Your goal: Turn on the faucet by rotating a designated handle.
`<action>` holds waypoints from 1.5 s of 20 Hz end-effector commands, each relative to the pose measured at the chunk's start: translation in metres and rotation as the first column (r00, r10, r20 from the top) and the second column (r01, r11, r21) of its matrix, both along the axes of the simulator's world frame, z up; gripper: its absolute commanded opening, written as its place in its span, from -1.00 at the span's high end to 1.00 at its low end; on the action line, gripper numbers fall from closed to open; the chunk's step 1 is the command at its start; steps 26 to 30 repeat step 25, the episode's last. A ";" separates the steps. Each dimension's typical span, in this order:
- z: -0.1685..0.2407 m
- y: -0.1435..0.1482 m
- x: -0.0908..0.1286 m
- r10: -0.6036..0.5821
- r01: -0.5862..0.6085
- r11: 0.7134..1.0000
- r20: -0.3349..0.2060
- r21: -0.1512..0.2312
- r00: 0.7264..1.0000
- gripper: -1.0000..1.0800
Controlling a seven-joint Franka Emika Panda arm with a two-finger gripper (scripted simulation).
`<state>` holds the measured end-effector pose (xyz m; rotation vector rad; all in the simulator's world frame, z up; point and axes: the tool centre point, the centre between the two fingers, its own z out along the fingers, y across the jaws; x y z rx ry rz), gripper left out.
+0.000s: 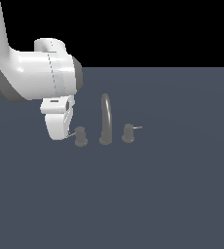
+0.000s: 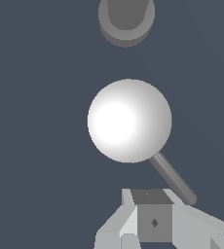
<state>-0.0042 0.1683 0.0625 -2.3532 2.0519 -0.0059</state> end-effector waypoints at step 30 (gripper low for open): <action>0.000 -0.082 -0.015 -0.007 0.007 1.000 -0.015 -0.012 1.000 1.00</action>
